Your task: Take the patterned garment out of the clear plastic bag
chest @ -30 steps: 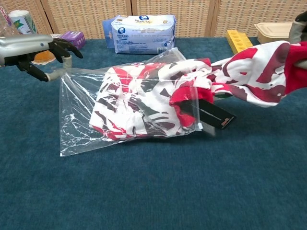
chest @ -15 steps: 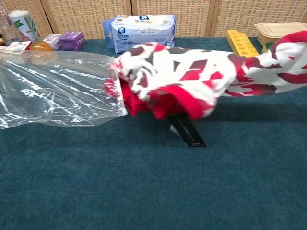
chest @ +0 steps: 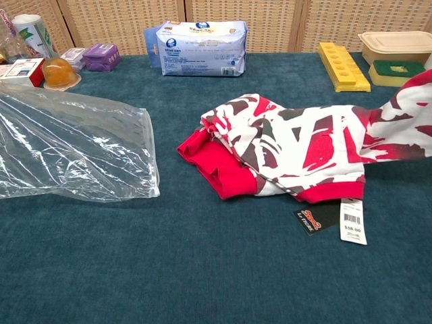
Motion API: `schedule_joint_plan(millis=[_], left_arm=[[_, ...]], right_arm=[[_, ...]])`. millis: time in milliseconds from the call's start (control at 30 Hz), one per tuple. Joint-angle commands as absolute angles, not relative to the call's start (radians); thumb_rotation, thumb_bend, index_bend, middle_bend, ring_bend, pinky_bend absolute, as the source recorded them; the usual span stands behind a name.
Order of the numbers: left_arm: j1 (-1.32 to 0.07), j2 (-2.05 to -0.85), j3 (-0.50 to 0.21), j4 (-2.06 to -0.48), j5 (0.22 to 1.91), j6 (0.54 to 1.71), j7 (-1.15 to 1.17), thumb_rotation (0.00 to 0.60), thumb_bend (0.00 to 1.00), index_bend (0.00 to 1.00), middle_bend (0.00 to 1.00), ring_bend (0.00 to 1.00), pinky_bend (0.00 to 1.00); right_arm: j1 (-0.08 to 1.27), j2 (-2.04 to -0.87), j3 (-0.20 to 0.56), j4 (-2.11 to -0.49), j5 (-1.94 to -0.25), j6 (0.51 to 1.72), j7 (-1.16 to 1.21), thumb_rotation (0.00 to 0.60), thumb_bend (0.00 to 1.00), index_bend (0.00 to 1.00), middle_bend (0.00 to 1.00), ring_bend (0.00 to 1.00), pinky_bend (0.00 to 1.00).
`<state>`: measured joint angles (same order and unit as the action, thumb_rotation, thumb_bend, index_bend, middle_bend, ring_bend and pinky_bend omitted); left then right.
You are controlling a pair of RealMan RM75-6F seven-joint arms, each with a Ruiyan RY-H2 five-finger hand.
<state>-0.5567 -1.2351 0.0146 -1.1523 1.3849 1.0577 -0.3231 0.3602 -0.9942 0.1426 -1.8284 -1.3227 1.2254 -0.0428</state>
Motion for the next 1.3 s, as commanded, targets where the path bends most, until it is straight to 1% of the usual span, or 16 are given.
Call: schedule_joint_plan(millis=[33, 100, 167, 267, 300, 400, 433, 533, 633, 800, 900, 967, 1033, 1133, 1200, 1300], left_arm=[[-0.578, -1.224, 0.011, -1.201, 1.384, 1.007, -0.279, 0.6, 0.06, 0.07, 0.1, 0.0, 0.12], [-0.587, -1.215, 0.005, -1.23, 1.37, 0.98, -0.253, 0.6, 0.04, 0.0, 0.08, 0.0, 0.1], [-0.594, -1.206, -0.001, -1.255, 1.357, 0.955, -0.226, 0.6, 0.03, 0.0, 0.08, 0.0, 0.1], [-0.599, -1.19, -0.005, -1.286, 1.338, 0.93, -0.183, 0.583, 0.01, 0.0, 0.06, 0.0, 0.08], [-0.597, -1.181, -0.009, -1.302, 1.33, 0.927, -0.172, 0.562, 0.01, 0.0, 0.05, 0.0, 0.07], [-0.584, -1.158, -0.019, -1.337, 1.311, 0.935, -0.164, 0.44, 0.0, 0.0, 0.04, 0.0, 0.06], [-0.579, -1.152, -0.02, -1.344, 1.31, 0.938, -0.165, 0.392, 0.0, 0.0, 0.04, 0.0, 0.05], [-0.562, -1.138, -0.023, -1.363, 1.308, 0.955, -0.171, 0.345, 0.0, 0.0, 0.03, 0.0, 0.05], [-0.535, -1.126, -0.022, -1.381, 1.313, 0.989, -0.175, 0.347, 0.0, 0.0, 0.03, 0.0, 0.05], [-0.461, -1.133, -0.031, -1.38, 1.311, 1.1, -0.194, 0.345, 0.0, 0.0, 0.03, 0.0, 0.05], [-0.432, -1.137, -0.028, -1.369, 1.303, 1.11, -0.223, 0.342, 0.0, 0.0, 0.03, 0.0, 0.05], [-0.42, -1.128, -0.017, -1.373, 1.302, 1.094, -0.239, 0.31, 0.0, 0.0, 0.03, 0.0, 0.05], [-0.413, -1.11, 0.0, -1.385, 1.3, 1.059, -0.243, 0.243, 0.0, 0.0, 0.03, 0.0, 0.05], [-0.413, -1.09, 0.022, -1.4, 1.309, 1.017, -0.233, 0.185, 0.0, 0.0, 0.03, 0.0, 0.05], [-0.42, -1.072, 0.041, -1.409, 1.327, 0.984, -0.202, 0.201, 0.0, 0.0, 0.03, 0.0, 0.05], [-0.421, -1.064, 0.045, -1.423, 1.339, 0.977, -0.185, 0.284, 0.0, 0.0, 0.02, 0.0, 0.05]], right_arm=[[0.363, -1.003, 0.139, -1.817, -1.342, 1.219, -0.023, 0.6, 0.47, 0.62, 0.53, 0.7, 0.73], [0.365, -1.008, 0.137, -1.809, -1.348, 1.213, -0.016, 0.6, 0.45, 0.6, 0.5, 0.67, 0.71], [0.368, -1.015, 0.134, -1.801, -1.352, 1.206, -0.013, 0.6, 0.44, 0.58, 0.46, 0.62, 0.68], [0.374, -1.021, 0.123, -1.787, -1.359, 1.187, -0.028, 0.6, 0.4, 0.5, 0.37, 0.5, 0.57], [0.377, -1.02, 0.112, -1.781, -1.365, 1.173, -0.05, 0.6, 0.36, 0.42, 0.31, 0.44, 0.5], [0.378, -1.022, 0.106, -1.777, -1.371, 1.169, -0.064, 0.584, 0.26, 0.22, 0.17, 0.3, 0.36], [0.377, -1.022, 0.106, -1.776, -1.374, 1.172, -0.064, 0.568, 0.23, 0.16, 0.14, 0.26, 0.33], [0.373, -1.021, 0.104, -1.772, -1.383, 1.181, -0.066, 0.542, 0.15, 0.08, 0.1, 0.21, 0.27], [0.366, -1.019, 0.1, -1.77, -1.392, 1.193, -0.076, 0.539, 0.11, 0.04, 0.08, 0.18, 0.24], [0.344, -1.011, 0.087, -1.771, -1.396, 1.215, -0.099, 0.539, 0.09, 0.03, 0.07, 0.17, 0.23], [0.33, -1.006, 0.079, -1.77, -1.404, 1.229, -0.1, 0.542, 0.08, 0.03, 0.07, 0.16, 0.23], [0.321, -1.005, 0.073, -1.765, -1.407, 1.236, -0.096, 0.543, 0.08, 0.03, 0.07, 0.16, 0.23], [0.31, -1.005, 0.068, -1.76, -1.407, 1.245, -0.099, 0.542, 0.08, 0.03, 0.07, 0.17, 0.23], [0.302, -1.003, 0.062, -1.757, -1.407, 1.247, -0.099, 0.542, 0.08, 0.03, 0.07, 0.17, 0.22], [0.297, -1.002, 0.059, -1.756, -1.405, 1.247, -0.1, 0.543, 0.08, 0.03, 0.07, 0.16, 0.22], [0.294, -1.004, 0.061, -1.759, -1.405, 1.25, -0.1, 0.543, 0.08, 0.03, 0.07, 0.17, 0.22]])
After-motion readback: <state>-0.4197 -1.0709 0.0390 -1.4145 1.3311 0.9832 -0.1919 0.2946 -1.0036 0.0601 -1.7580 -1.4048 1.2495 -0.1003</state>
